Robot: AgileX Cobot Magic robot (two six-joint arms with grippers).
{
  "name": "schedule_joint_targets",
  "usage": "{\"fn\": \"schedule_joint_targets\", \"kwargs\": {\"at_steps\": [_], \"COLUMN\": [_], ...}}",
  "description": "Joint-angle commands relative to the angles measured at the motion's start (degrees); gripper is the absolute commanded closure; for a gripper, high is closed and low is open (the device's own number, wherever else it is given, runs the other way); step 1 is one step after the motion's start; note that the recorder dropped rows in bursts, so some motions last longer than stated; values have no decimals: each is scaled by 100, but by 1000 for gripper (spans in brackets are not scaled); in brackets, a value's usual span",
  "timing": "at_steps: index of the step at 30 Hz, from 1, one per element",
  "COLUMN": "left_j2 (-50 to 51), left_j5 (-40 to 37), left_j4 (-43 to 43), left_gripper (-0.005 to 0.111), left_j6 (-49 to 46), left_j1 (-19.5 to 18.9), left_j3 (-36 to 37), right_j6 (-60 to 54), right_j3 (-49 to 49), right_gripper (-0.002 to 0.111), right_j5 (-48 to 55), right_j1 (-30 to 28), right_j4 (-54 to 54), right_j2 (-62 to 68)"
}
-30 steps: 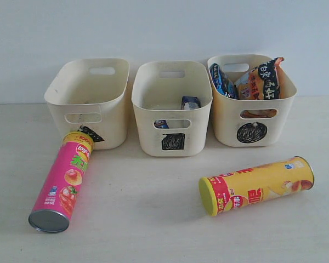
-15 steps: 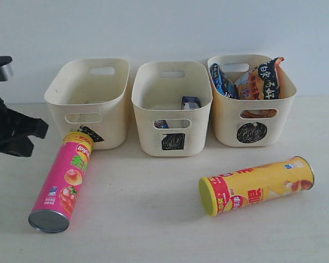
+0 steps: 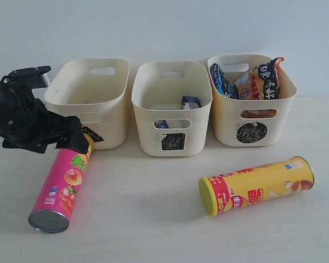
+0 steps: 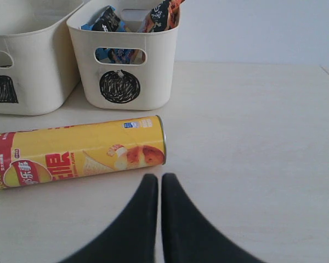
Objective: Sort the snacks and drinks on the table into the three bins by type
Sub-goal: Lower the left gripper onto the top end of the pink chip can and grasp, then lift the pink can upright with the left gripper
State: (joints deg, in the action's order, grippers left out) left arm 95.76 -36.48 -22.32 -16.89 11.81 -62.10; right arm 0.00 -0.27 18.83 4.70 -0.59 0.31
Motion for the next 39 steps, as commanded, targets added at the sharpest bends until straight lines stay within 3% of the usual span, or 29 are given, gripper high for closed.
{"fn": "schedule_joint_targets", "kwargs": {"at_steps": [1, 5, 11, 17, 33, 34, 36, 37, 39], "left_j2": [437, 729, 1050, 1349, 2060, 2109, 2151, 2155, 2155], "left_j5": [-39, -169, -105, 282, 860, 860, 860, 814, 695], "left_j4": [131, 345, 359, 840, 959, 987, 987, 987, 1059], "left_gripper": [16, 9, 10, 10, 11, 16, 40, 65, 101], "left_j6": [-84, -60, -60, 243, 412, 412, 412, 412, 381], "left_j1": [20, 20, 20, 20, 20, 20, 20, 20, 20], "left_j3": [-350, -623, -882, -893, -893, -893, -893, -893, -893], "right_j6": [-36, -36, -36, -36, -48, -37, -37, -37, -37], "right_j3": [27, 27, 27, 27, 27, 27, 27, 27, 27], "right_gripper": [108, 108, 108, 108, 108, 108, 108, 108, 108], "right_j5": [-37, -37, -37, -37, -37, -37, -37, -37, -37], "right_j1": [-13, -13, -13, -13, -13, -13, -13, -13, -13], "right_j4": [18, 18, 18, 18, 18, 18, 18, 18, 18], "right_j2": [-31, -31, -31, -31, -31, -31, -31, -31, -31]}}
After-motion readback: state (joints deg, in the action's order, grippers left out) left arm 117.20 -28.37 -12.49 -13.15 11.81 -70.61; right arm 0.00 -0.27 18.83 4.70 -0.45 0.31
